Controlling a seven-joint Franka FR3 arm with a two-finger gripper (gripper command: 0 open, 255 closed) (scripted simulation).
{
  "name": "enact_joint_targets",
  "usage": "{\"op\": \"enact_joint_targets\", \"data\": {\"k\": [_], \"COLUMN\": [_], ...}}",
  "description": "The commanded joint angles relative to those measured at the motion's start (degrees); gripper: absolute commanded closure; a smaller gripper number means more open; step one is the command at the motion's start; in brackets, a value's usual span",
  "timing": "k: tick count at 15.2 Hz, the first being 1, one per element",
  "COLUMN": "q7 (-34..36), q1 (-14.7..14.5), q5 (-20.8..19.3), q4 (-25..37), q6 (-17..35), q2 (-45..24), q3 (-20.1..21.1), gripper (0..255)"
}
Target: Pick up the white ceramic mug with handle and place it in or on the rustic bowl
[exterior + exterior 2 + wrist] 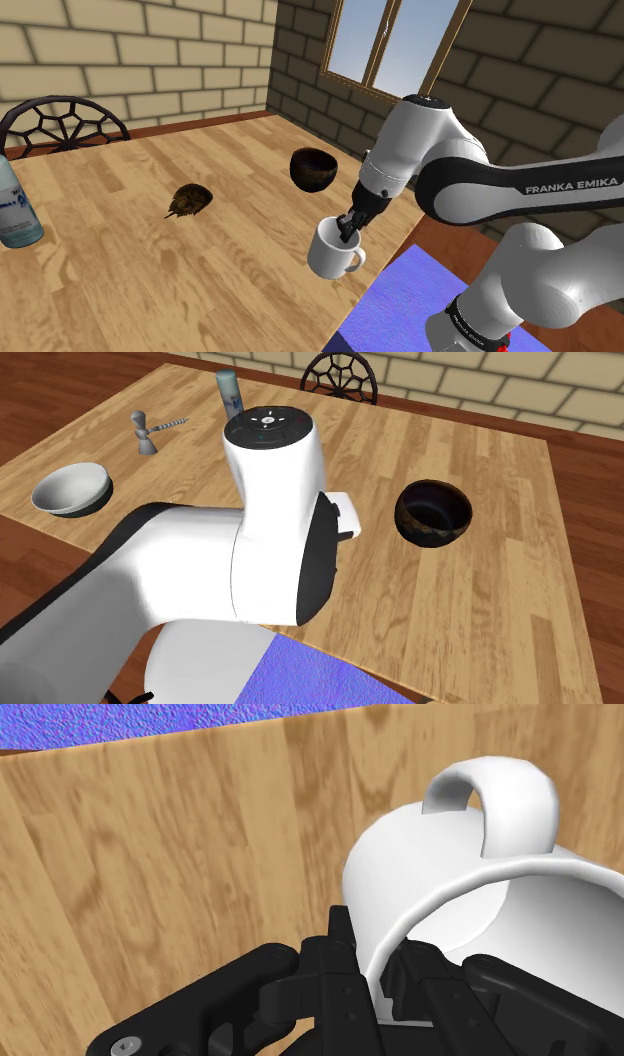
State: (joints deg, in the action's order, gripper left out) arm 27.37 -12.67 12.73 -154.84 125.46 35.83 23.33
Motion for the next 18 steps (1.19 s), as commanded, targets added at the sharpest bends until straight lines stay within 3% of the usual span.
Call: {"op": "enact_joint_targets", "data": {"k": [1, 18], "q7": [-0.2, -0.5], "q1": [0.0, 0.6], "q5": [-0.2, -2.1], "q4": [1.0, 11.9], "q6": [-2.0, -16.3], "q2": [1.1, 4.5], "q3": [-0.5, -3.4], "gripper": [255, 255]}}
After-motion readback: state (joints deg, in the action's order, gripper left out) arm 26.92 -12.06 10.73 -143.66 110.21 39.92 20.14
